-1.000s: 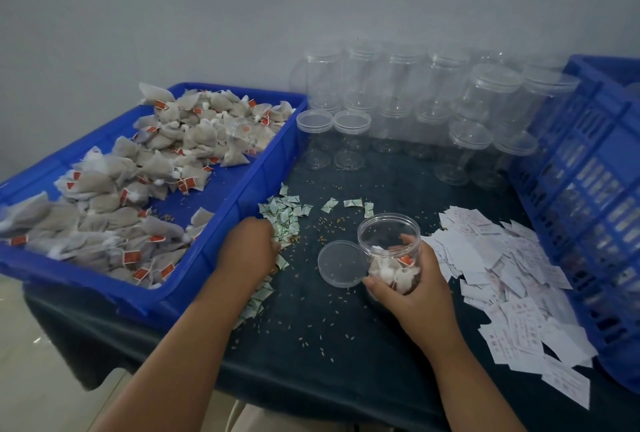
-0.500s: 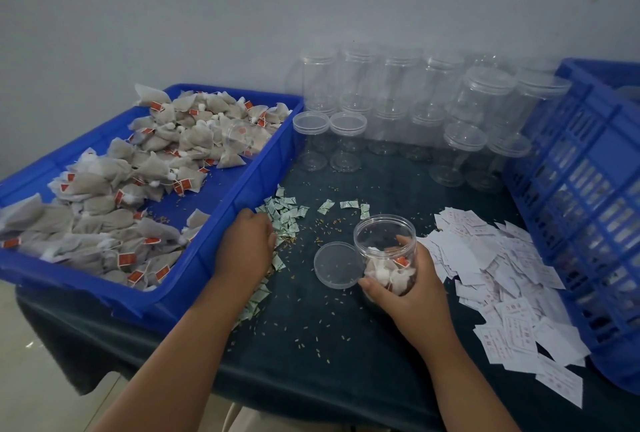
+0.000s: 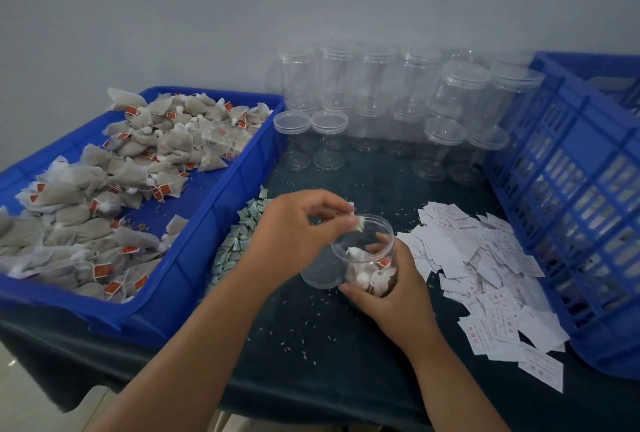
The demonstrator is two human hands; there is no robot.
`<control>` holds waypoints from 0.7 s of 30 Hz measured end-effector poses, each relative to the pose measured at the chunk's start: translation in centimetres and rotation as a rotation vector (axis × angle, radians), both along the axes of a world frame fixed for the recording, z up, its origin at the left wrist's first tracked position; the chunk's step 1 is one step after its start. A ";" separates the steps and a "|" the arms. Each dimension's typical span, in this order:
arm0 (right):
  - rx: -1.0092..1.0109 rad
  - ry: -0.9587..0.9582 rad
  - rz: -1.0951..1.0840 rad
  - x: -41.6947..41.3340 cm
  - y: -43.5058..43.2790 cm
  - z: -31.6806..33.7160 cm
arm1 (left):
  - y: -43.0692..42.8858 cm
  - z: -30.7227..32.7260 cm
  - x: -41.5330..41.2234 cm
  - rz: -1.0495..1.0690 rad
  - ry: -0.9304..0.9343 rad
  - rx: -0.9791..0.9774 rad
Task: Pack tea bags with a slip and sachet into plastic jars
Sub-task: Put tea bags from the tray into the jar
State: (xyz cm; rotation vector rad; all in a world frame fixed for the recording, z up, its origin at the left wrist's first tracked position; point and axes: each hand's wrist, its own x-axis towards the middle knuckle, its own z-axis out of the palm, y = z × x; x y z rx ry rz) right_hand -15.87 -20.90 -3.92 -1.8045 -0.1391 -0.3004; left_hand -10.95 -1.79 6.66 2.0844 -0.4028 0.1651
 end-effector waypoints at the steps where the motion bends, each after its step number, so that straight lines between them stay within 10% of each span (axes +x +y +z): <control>1: 0.015 -0.005 0.000 -0.1 0.0 0.0 | -0.7 0.1 -0.1 -0.055 -0.017 0.086; 5: 0.086 -0.026 -0.026 -0.3 -0.3 -0.1 | -2.2 -0.2 0.2 -0.086 -0.091 0.233; 12: 0.126 -0.115 -0.095 -0.5 -0.3 -0.4 | -3.9 -1.8 2.8 0.180 0.049 -0.263; 17: 0.110 -0.196 -0.158 -1.1 -0.7 -0.7 | -5.9 -5.9 6.5 -0.231 0.141 0.305; 21: 0.118 -0.239 -0.233 -0.8 -0.9 -0.6 | -8.3 -7.8 7.0 -0.335 0.360 0.155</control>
